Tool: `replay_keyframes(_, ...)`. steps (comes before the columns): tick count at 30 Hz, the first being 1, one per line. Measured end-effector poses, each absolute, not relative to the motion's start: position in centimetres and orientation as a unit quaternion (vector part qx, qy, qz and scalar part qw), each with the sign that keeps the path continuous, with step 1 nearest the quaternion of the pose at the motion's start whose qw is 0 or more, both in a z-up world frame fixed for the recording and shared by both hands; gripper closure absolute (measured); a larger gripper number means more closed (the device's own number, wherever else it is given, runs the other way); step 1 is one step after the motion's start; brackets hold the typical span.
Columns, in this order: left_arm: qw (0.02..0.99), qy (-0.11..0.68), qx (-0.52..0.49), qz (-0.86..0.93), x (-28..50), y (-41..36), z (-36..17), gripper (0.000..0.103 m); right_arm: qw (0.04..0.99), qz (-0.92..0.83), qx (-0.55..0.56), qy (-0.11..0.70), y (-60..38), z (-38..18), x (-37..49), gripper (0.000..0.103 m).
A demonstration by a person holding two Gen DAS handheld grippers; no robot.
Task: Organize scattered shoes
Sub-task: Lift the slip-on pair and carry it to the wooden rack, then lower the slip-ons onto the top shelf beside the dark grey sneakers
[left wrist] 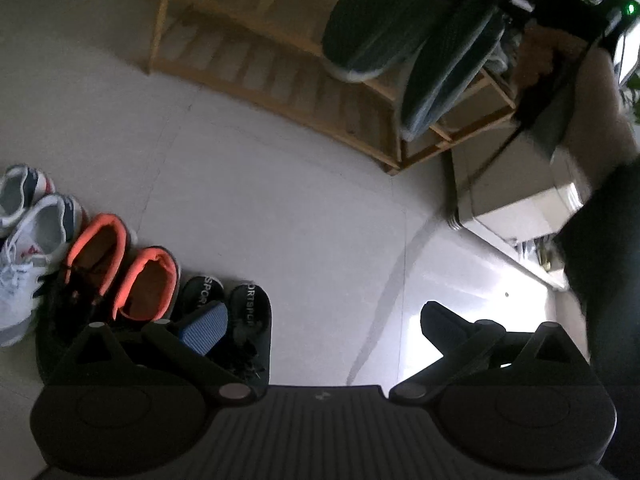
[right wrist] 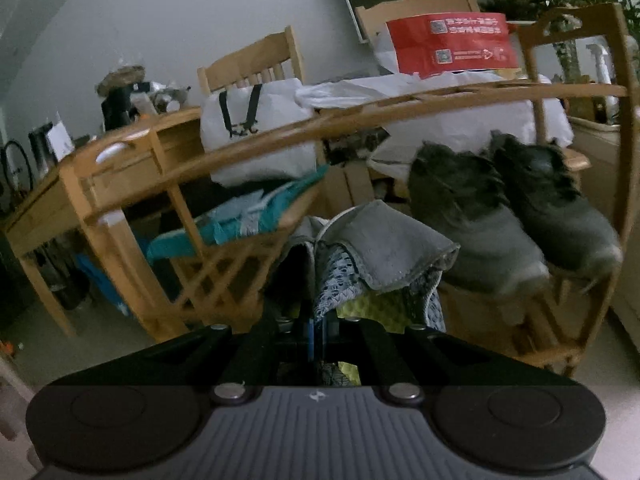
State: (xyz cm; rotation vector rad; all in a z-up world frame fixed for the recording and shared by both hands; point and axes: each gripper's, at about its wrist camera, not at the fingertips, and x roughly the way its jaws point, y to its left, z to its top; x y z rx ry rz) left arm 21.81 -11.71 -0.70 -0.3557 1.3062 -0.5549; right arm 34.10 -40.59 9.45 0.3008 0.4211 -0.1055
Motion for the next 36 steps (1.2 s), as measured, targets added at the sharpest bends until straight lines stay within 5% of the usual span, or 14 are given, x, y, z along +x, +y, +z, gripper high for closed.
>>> replay_keyframes(13,0.717,0.612,-0.172,-0.287,22.1,-12.7,-0.3,0.000,0.968,-0.096,0.148,0.178,-43.5,9.4,49.5,0.100)
replay_keyframes(26,0.704,0.625,-0.184,-0.284,22.4,-13.3,-0.3,0.000,0.978,-0.143,0.107,0.107,-44.6,8.1,54.1,0.098)
replay_keyframes(30,0.704,0.624,-0.185,-0.283,22.2,-13.5,-0.3,0.000,0.980,-0.107,0.102,0.133,-44.2,8.4,53.0,0.074)
replay_keyframes(33,0.712,0.615,-0.185,-0.283,21.8,-13.4,0.3,0.000,0.984,-0.079,0.090,0.129,-43.5,9.1,50.9,0.000)
replay_keyframes(36,0.718,0.607,-0.184,-0.288,21.4,-13.5,0.9,0.000,0.988,-0.057,0.072,0.127,-42.9,10.0,49.5,0.000)
